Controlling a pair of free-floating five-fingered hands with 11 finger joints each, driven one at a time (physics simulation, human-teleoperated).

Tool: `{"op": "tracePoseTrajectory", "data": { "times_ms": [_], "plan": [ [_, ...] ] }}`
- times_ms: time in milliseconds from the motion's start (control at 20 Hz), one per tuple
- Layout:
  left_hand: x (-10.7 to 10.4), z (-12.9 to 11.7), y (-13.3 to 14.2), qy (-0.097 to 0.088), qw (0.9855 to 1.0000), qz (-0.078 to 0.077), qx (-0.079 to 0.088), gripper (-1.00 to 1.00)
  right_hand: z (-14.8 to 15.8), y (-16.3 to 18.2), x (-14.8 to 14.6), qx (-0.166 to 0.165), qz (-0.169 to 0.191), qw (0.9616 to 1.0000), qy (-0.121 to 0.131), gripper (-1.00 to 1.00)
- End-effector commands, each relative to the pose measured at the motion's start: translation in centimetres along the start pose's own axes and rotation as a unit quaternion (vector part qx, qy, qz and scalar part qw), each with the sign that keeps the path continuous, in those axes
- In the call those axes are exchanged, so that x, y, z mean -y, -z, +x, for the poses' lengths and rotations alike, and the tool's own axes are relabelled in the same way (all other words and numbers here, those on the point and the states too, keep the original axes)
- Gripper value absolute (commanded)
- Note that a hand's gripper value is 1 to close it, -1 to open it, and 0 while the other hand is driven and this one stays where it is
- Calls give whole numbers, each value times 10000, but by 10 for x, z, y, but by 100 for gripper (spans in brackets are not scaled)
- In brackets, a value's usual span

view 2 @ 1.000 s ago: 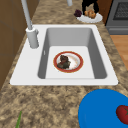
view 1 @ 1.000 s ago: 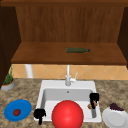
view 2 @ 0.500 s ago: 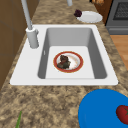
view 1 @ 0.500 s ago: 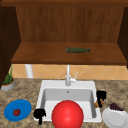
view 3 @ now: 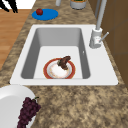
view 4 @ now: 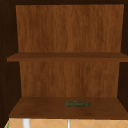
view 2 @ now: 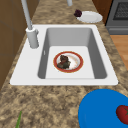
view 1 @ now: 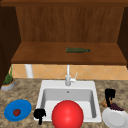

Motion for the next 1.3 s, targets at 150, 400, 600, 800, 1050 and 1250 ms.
{"op": "tracePoseTrajectory", "data": {
  "times_ms": [150,400,600,800,1050,1250],
  "plan": [
    [0,0,0,0,10000,0,0,0,-45,-32,-9,124,51,9996,248,100],
    [0,0,0,0,10000,0,0,0,-46,-4,-51,-260,-193,9993,171,100],
    [0,0,0,0,10000,0,0,0,-53,11,-81,-448,-218,9987,144,100],
    [0,0,0,0,10000,0,0,0,-41,51,-90,-515,-190,9984,149,100],
    [0,0,0,0,10000,0,0,0,-61,71,-133,-410,-222,9988,131,100],
    [0,0,0,0,10000,0,0,0,-73,89,-161,-347,-449,9982,167,100]
  ]
}}
